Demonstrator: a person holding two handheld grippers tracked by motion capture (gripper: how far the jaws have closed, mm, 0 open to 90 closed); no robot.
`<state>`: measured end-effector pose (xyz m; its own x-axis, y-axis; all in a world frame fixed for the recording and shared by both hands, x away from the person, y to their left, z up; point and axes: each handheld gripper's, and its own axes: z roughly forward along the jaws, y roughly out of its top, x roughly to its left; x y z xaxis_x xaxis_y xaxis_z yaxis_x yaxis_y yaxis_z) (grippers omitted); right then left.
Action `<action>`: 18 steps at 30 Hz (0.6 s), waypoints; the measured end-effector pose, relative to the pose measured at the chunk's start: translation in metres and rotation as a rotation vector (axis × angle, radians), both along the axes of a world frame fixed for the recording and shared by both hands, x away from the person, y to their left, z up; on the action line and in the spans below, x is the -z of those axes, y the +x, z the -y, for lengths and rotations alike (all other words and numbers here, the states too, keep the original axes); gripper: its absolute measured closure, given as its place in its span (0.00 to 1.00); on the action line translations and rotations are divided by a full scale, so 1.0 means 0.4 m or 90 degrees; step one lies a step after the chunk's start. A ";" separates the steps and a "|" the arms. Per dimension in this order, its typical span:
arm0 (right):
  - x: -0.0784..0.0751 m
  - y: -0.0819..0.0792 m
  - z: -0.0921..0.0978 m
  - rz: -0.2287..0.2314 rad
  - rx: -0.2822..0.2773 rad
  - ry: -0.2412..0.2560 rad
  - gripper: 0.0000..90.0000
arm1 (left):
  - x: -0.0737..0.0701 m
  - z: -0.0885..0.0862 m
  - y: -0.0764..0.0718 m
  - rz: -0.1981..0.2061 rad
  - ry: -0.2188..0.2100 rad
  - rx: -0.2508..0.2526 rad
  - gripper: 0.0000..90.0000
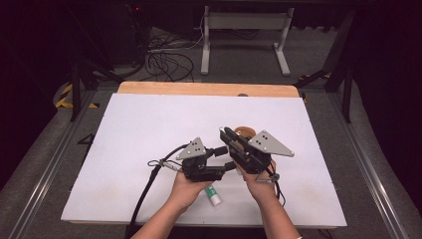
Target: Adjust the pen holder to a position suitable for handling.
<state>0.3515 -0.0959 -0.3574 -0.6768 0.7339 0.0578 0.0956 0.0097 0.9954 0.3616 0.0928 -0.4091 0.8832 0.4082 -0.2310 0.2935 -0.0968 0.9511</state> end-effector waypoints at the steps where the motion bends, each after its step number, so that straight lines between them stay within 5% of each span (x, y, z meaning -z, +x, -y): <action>1: -0.001 -0.001 0.000 0.002 0.000 0.003 0.88 | 0.001 0.002 0.000 0.001 -0.001 0.002 0.47; 18: -0.002 -0.008 0.001 0.020 0.003 0.009 0.88 | 0.001 0.021 -0.003 0.002 -0.001 0.015 0.73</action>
<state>0.3484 -0.0964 -0.3565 -0.6749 0.7364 0.0480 0.0650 -0.0054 0.9979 0.3606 0.0844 -0.4093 0.8934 0.3868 -0.2284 0.2879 -0.1029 0.9521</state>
